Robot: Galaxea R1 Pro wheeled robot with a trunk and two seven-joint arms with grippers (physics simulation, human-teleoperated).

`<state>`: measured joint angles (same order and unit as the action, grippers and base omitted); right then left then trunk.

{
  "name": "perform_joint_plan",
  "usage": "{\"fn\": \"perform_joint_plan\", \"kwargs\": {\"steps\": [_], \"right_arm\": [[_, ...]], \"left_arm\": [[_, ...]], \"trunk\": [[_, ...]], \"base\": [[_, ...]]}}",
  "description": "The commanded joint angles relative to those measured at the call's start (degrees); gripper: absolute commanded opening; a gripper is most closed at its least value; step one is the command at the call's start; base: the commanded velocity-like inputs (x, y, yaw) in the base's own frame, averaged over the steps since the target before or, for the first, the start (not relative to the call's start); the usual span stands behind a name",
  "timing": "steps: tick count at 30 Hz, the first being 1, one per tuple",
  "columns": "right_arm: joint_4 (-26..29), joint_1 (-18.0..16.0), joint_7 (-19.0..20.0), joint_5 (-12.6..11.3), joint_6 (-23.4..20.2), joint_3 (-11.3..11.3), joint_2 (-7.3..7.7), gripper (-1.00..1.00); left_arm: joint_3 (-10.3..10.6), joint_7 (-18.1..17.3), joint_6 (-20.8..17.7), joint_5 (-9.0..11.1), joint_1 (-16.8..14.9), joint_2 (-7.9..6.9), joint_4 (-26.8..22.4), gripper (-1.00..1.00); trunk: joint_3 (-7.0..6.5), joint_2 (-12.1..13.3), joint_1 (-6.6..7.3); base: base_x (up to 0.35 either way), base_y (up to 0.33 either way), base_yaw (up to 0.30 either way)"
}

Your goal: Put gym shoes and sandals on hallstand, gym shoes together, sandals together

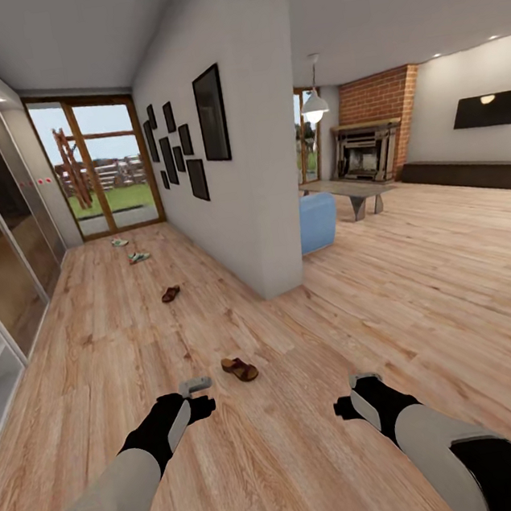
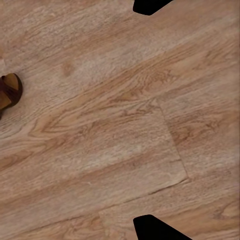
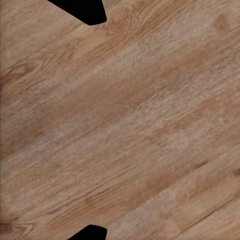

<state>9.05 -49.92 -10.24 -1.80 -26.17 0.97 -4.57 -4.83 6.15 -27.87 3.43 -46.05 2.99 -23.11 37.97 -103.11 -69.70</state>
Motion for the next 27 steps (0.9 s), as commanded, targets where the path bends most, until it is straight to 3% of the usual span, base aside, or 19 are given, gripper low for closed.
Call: {"fn": "perform_joint_plan", "kwargs": {"steps": [1,27], "right_arm": [[0.0,0.0,0.01,0.0,0.01,-0.01,0.0,1.0],[0.0,0.03,0.04,-0.04,0.07,0.0,-0.04,1.0]], "left_arm": [[0.0,0.0,0.0,0.0,0.0,0.0,0.0,1.0],[0.0,-0.09,0.01,0.09,0.0,0.0,0.0,1.0]], "trunk": [[0.24,-0.42,-0.23],[5.38,-10.85,-5.94]], "base": [[0.0,0.0,0.0],[0.0,0.0,0.0]]}}
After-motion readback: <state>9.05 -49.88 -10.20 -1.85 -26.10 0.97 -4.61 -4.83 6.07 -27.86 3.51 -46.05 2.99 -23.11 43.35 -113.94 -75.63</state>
